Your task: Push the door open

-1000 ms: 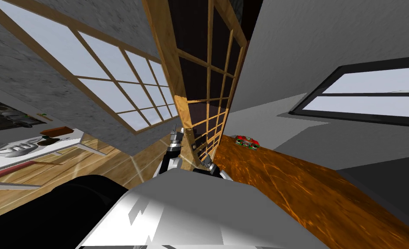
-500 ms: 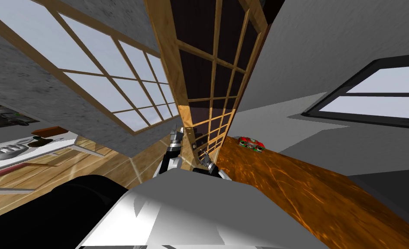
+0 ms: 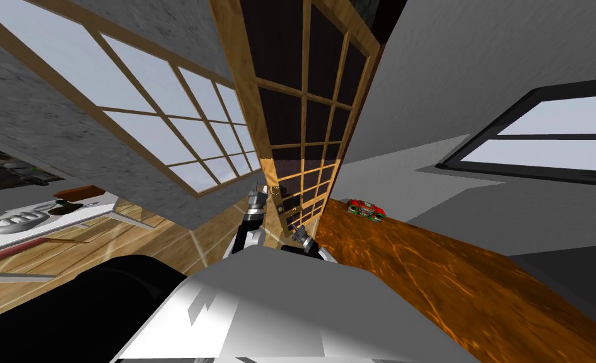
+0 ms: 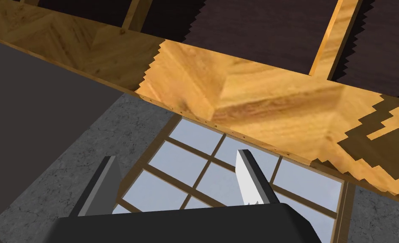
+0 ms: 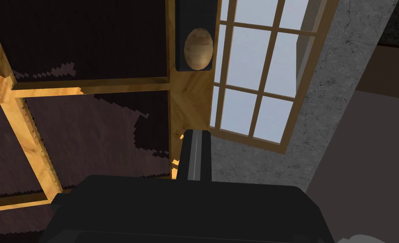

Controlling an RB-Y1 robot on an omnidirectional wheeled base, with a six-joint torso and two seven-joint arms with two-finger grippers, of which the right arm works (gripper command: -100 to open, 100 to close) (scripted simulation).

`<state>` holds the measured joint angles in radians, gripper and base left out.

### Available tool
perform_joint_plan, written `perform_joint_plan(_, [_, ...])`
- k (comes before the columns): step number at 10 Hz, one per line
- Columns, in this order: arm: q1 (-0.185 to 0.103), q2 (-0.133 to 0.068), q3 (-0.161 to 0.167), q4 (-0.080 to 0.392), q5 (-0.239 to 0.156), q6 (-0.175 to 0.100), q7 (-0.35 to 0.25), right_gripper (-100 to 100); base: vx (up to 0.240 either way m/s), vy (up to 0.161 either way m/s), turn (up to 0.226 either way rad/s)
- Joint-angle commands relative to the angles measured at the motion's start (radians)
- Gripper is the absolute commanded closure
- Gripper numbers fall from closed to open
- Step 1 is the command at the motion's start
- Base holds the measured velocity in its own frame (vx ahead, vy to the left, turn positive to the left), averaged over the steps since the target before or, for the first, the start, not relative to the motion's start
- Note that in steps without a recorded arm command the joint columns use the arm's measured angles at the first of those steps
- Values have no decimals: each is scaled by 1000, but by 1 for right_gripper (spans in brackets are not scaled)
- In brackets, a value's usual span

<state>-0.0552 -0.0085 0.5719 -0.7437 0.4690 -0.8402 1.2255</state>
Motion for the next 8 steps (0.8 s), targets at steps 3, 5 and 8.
perform_joint_plan(3, [10, -25, -39, -5, -21, 3, 20, -100, -16, 114, -132])
perform_joint_plan(5, [17, -20, -68, -8, -37, 6, 35, -100, -61, 213, -141])
perform_joint_plan(8, [18, 1, -89, 2, -48, 2, 49, -100, -51, 162, -104])
